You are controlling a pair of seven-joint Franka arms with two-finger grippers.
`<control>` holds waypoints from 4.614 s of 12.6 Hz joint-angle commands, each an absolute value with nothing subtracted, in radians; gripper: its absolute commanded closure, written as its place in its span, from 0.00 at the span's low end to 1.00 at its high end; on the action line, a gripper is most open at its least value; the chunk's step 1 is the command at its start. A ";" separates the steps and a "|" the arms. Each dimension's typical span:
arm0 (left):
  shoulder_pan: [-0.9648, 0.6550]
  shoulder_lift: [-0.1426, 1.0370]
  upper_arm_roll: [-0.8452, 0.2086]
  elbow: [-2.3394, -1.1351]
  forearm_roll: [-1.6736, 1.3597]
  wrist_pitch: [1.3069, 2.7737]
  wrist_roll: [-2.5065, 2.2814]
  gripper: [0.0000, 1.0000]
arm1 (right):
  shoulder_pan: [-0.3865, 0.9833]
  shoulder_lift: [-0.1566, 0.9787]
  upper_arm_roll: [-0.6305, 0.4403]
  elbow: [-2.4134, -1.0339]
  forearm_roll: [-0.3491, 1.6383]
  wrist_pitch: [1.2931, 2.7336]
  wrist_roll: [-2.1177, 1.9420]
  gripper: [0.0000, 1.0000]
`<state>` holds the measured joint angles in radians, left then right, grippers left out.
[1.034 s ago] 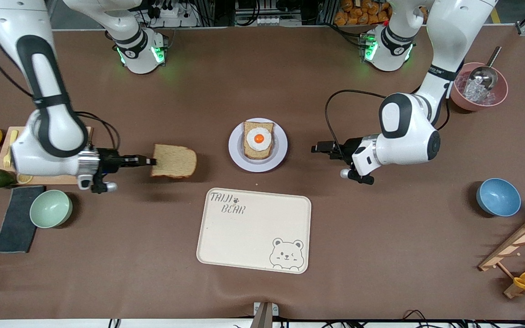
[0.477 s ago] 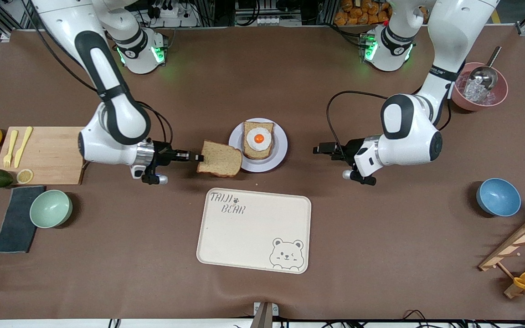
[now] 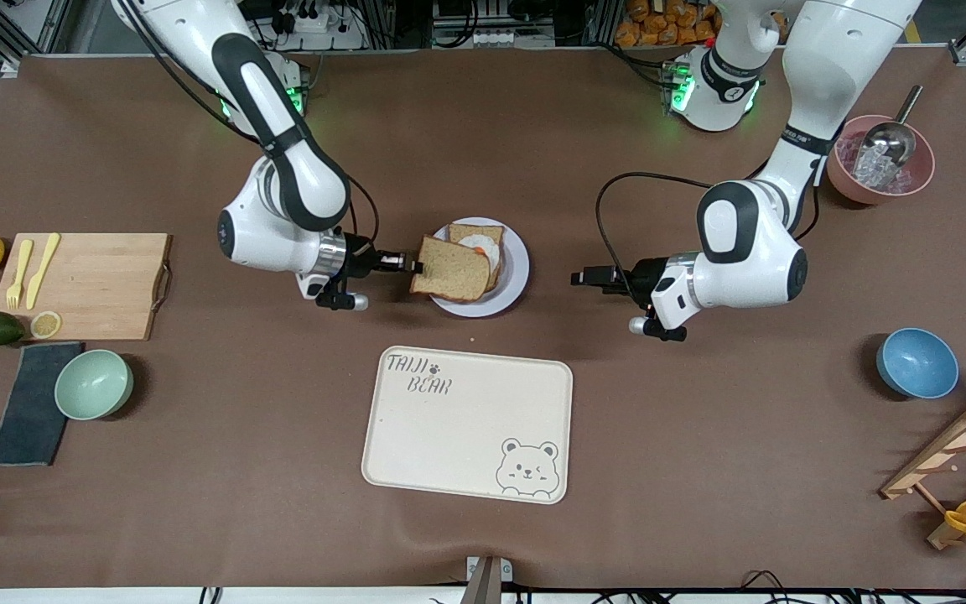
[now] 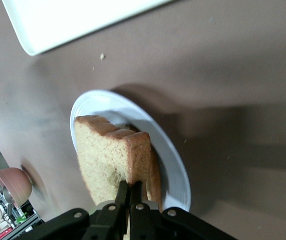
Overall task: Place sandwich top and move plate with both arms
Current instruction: 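Carry the bread slice with the right gripper onto the egg toast, then release the bread on the toast and grasp the plate rim with the left gripper, then withdraw the right gripper while the left gripper holds the plate, then slide the plate with the left gripper onto the bear tray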
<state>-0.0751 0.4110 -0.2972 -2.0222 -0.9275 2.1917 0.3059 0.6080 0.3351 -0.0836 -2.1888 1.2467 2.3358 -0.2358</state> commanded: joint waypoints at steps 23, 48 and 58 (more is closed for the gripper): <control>-0.225 0.635 -0.322 -2.049 -1.539 2.333 0.950 0.00 | 0.482 0.307 -0.500 -1.955 0.636 1.866 -0.229 0.00; -0.046 0.626 -0.429 -2.066 -1.600 2.241 1.045 1.00 | -0.008 -0.014 -0.095 -1.540 0.094 1.514 -0.046 0.00; 0.045 0.664 -0.505 -1.933 -1.828 2.236 1.081 1.00 | 0.018 -0.021 -0.094 -1.535 0.008 1.514 -0.040 0.00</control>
